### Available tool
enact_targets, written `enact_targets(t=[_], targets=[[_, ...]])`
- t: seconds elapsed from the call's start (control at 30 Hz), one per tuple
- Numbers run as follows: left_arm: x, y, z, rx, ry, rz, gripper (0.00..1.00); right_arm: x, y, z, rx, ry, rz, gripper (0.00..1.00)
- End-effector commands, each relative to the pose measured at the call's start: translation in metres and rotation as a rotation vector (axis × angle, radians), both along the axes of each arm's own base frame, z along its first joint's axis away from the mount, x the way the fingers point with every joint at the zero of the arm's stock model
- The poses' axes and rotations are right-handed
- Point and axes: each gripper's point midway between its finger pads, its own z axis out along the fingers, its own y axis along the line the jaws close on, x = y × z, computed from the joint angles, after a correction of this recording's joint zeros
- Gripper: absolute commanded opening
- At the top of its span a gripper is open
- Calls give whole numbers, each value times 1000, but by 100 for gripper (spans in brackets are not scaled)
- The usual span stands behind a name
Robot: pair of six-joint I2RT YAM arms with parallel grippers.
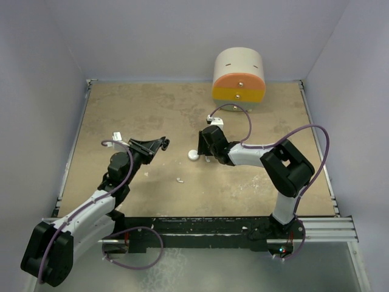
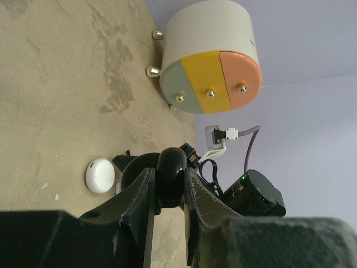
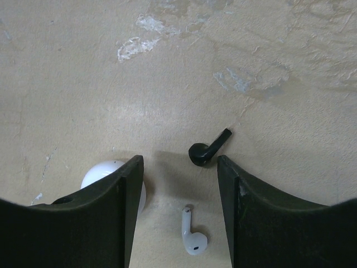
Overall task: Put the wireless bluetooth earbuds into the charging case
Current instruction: Adjust the earbud at the center of the board.
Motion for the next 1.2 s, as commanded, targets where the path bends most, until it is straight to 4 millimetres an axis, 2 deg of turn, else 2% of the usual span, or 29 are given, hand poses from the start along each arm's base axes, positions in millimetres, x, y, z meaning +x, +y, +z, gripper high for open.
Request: enact_targets(t=[0.0,0.43,0.7,0.9,1.17], targets=[[2,1,16,-6,-59,2,0,4,6,14,28,-21,1,58],[4,3,13,11,-53,15,0,26,18,0,-1,-33,37,58],[4,4,10,18,-47,17,0,32,24,-4,-6,-37,56,58],[4,5,9,22,-43,21,0,37,21,9,3,-65,33,58],[4,6,10,18,-43,21,0,40,21,15,-7,-74,28,58]])
